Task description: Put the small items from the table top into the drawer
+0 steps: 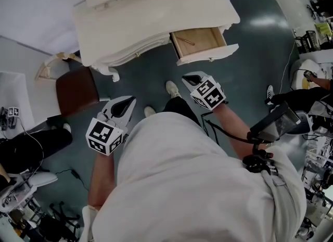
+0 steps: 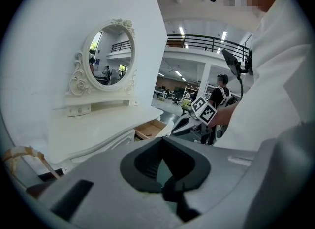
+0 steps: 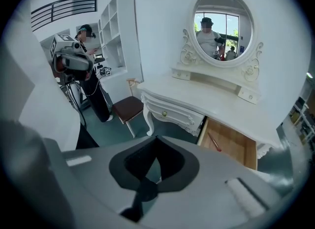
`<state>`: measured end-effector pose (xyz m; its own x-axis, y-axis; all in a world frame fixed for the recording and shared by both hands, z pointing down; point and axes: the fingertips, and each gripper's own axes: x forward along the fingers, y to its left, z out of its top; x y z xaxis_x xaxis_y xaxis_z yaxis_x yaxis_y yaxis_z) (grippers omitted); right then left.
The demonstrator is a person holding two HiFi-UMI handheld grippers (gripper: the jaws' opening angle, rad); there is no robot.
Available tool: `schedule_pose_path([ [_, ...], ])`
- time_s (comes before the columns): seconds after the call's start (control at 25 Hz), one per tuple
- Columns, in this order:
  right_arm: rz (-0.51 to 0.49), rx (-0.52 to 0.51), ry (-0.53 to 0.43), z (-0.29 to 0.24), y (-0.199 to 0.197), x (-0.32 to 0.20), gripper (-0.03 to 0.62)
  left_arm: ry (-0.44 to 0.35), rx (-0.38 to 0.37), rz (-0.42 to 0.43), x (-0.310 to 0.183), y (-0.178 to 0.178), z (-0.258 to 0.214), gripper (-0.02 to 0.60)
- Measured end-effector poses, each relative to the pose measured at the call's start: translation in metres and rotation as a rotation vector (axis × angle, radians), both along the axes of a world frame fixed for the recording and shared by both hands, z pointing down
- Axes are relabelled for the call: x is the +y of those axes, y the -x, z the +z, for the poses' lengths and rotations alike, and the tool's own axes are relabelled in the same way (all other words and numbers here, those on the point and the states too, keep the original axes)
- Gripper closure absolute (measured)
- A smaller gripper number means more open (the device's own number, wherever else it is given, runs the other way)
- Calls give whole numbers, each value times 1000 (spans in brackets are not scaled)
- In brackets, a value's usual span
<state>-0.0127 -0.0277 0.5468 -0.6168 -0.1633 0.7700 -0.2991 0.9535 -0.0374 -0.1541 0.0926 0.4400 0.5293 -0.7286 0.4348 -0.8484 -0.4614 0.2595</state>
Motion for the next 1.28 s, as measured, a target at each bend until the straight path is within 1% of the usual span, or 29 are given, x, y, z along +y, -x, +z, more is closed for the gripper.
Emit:
schedule_pose_path([
  [0.28, -38, -14, -12, -9, 9, 18, 594, -11, 4, 3, 7, -3, -3, 581],
  [1.0, -95, -41, -24, -19, 40, 40, 594, -6, 6, -7, 22, 11, 2, 581],
  [1.12, -105, -40, -25, -17, 38, 41, 594, -4, 5, -8, 22, 8, 4, 581],
  [1.28, -108, -48, -19, -17, 26, 32, 594, 9, 0, -1, 10, -7, 5, 581],
])
